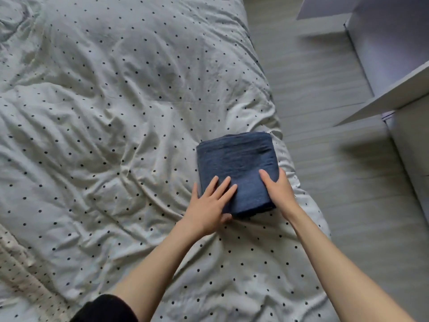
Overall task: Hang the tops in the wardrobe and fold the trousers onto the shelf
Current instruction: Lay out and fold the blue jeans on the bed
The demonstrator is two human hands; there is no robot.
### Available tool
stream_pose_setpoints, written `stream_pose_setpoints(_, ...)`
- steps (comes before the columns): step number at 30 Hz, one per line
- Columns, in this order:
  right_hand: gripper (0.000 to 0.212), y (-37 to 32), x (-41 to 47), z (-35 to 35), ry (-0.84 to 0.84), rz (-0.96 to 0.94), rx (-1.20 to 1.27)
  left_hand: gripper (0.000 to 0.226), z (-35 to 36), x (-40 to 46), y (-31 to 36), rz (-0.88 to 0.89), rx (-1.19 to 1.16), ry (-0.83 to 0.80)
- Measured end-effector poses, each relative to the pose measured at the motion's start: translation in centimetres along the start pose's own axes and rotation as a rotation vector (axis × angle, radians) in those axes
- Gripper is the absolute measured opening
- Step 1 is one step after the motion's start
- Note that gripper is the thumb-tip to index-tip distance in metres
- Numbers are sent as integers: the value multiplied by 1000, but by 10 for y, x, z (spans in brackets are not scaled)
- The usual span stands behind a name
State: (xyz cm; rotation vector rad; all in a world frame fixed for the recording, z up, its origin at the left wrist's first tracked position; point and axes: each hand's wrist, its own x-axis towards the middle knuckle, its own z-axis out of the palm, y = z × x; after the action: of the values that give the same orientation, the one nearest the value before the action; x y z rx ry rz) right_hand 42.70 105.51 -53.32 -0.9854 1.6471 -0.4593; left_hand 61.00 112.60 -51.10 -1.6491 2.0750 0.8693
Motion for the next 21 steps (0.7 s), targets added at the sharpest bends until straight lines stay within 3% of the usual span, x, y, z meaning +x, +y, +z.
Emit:
stream_pose_setpoints(3, 54, 16, 16, -5, 57, -31, -317, 88, 15, 10, -21, 37, 102, 39)
stream_pose_setpoints(7, 63, 20, 3, 4, 107, -432, -771, 105, 21, 18, -35, 90, 234, 118)
stream_pose_setpoints(10, 67, 26, -13, 13, 67, -561, -982, 94, 22, 21, -41, 206, 379, 333)
stream_pose_setpoints(14, 90, 35, -18, 15, 87, -596, -1077, 63, 14, 48, -57, 392, 625, 448)
stream_pose_setpoints(16, 102, 38, -14, 18, 56, -525, -1121, 62, 9, 64, -64, 470, 704, 485)
stream_pose_setpoints(21, 113, 42, 21, 9, -108, -336, -1200, 100, -8, 97, -70, 619, 750, 382)
